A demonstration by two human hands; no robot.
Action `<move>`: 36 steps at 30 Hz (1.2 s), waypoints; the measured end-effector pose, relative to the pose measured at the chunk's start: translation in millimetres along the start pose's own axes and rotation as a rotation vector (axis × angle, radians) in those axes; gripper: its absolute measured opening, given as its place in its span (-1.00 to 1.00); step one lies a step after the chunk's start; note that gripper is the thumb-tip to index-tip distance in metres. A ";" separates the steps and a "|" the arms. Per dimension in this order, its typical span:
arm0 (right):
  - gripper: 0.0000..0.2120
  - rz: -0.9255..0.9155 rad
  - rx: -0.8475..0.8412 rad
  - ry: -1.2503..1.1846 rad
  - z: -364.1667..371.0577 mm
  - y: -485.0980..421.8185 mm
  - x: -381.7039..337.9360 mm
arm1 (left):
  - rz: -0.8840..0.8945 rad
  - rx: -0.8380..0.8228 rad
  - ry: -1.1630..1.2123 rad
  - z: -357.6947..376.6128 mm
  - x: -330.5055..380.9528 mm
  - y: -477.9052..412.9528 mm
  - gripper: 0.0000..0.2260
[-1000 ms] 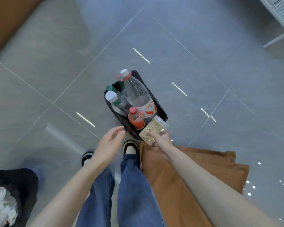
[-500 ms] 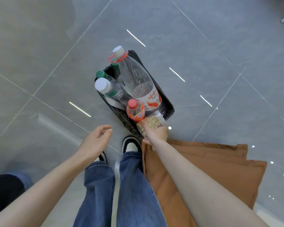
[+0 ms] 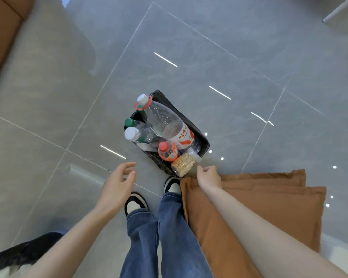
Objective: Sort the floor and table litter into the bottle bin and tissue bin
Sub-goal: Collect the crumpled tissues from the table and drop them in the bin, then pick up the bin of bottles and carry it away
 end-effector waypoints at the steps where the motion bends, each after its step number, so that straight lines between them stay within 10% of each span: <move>1: -0.67 -0.007 0.000 -0.011 -7.2 4.6 -1.9 | 0.008 0.033 0.021 -5.5 8.7 1.3 -0.75; 13: -0.60 -0.057 0.018 -0.035 -43.6 -13.6 -45.8 | 0.048 0.243 -0.155 -52.7 103.0 -79.0 -0.70; 22: -0.45 0.021 0.187 -0.221 7.9 -57.3 -49.5 | 0.052 0.004 -0.505 -53.9 94.4 -175.7 -0.57; 36: -0.56 0.075 0.444 -0.114 43.1 -111.2 -31.7 | -0.052 -0.158 -0.371 -4.3 75.8 -249.8 -0.61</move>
Point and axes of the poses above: each hand's wrist, its own y-axis away from the middle knuckle, its own z-axis out of the palm, x = y × z, the point moved 5 cm from there along -y, towards the middle knuckle, and after that the axes turned 10 degrees about -z, right-handed, at the moved point
